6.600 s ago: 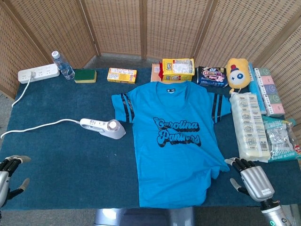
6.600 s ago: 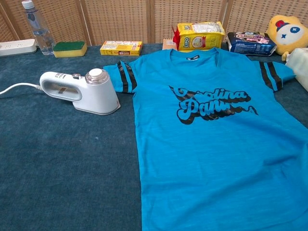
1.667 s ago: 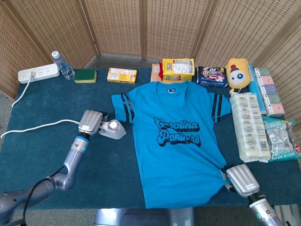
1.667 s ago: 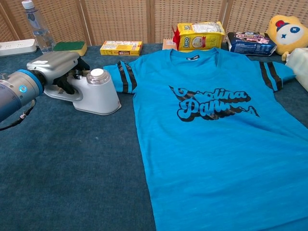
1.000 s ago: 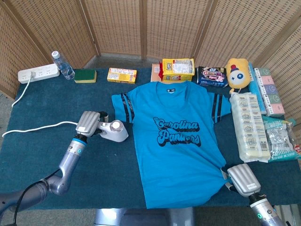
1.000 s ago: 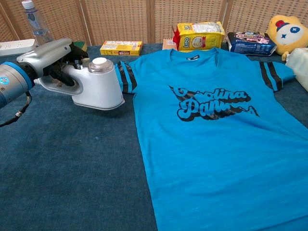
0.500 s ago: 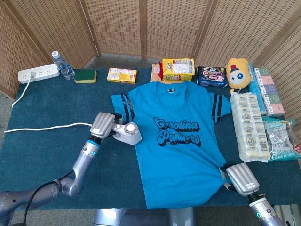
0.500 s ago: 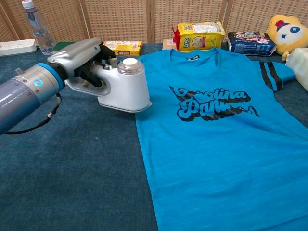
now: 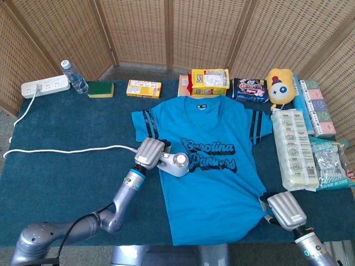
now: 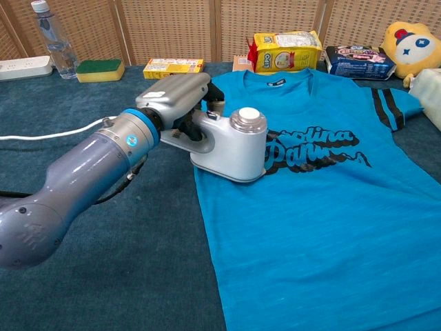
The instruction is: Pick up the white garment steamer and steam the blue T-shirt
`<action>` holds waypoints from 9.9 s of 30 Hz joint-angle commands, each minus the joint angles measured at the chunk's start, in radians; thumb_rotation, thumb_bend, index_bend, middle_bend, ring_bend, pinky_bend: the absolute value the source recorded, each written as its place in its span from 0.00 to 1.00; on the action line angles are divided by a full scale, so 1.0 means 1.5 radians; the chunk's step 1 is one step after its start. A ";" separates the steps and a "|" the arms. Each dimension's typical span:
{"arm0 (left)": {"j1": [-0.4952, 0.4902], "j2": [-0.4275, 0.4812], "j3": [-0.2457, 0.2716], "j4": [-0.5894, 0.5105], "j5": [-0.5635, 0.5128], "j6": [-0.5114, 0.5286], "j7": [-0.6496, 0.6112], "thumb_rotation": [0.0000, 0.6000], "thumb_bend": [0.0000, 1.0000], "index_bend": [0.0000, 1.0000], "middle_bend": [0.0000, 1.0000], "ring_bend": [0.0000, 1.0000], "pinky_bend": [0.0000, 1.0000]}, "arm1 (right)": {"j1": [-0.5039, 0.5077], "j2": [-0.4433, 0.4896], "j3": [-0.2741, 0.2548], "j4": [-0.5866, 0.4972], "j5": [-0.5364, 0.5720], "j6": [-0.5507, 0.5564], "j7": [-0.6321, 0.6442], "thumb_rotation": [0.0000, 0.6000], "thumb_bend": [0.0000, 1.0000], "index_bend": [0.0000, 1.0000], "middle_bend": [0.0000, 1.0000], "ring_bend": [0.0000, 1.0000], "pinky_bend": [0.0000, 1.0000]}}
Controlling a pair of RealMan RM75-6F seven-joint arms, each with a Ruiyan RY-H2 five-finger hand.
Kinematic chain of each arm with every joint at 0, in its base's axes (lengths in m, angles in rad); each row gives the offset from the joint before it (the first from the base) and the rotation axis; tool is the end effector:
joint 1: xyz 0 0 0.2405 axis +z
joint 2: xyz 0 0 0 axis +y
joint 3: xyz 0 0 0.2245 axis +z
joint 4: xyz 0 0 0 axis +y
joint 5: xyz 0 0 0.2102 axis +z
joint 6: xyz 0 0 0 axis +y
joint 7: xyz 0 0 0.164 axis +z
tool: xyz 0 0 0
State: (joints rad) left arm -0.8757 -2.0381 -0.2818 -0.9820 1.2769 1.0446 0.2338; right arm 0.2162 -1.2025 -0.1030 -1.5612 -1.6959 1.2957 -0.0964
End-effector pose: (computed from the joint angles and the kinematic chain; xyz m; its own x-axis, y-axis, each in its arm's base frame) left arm -0.0434 0.3513 -0.1046 0.3354 0.1154 0.9350 0.8519 -0.4609 -0.2487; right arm -0.2559 -0.1888 0.0635 0.5273 -0.2459 0.8133 -0.8315 -0.3463 0.4344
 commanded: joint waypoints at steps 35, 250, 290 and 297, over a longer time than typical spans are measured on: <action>-0.064 -0.153 0.031 0.125 0.085 0.010 -0.047 1.00 0.40 0.70 0.75 0.67 0.75 | -0.008 0.018 -0.003 0.013 -0.001 0.014 0.028 1.00 0.42 0.66 0.58 0.62 0.78; 0.133 0.161 0.032 -0.142 -0.024 0.081 -0.027 1.00 0.38 0.70 0.75 0.67 0.75 | -0.007 0.019 0.011 -0.047 0.032 -0.021 -0.062 1.00 0.42 0.66 0.60 0.63 0.79; 0.119 0.145 0.018 -0.033 -0.063 -0.015 -0.061 1.00 0.29 0.38 0.44 0.29 0.44 | 0.000 0.015 0.019 -0.075 0.065 -0.043 -0.113 1.00 0.42 0.65 0.59 0.62 0.77; 0.125 0.175 0.023 -0.075 -0.071 -0.021 -0.033 1.00 0.28 0.22 0.30 0.15 0.32 | -0.001 0.018 0.018 -0.076 0.069 -0.043 -0.126 1.00 0.42 0.47 0.51 0.56 0.71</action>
State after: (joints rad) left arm -0.6904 -1.7804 -0.2488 -1.0874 1.1734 1.0148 0.1771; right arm 0.2144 -1.1765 -0.0760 -1.6754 -1.5935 1.2314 -0.2848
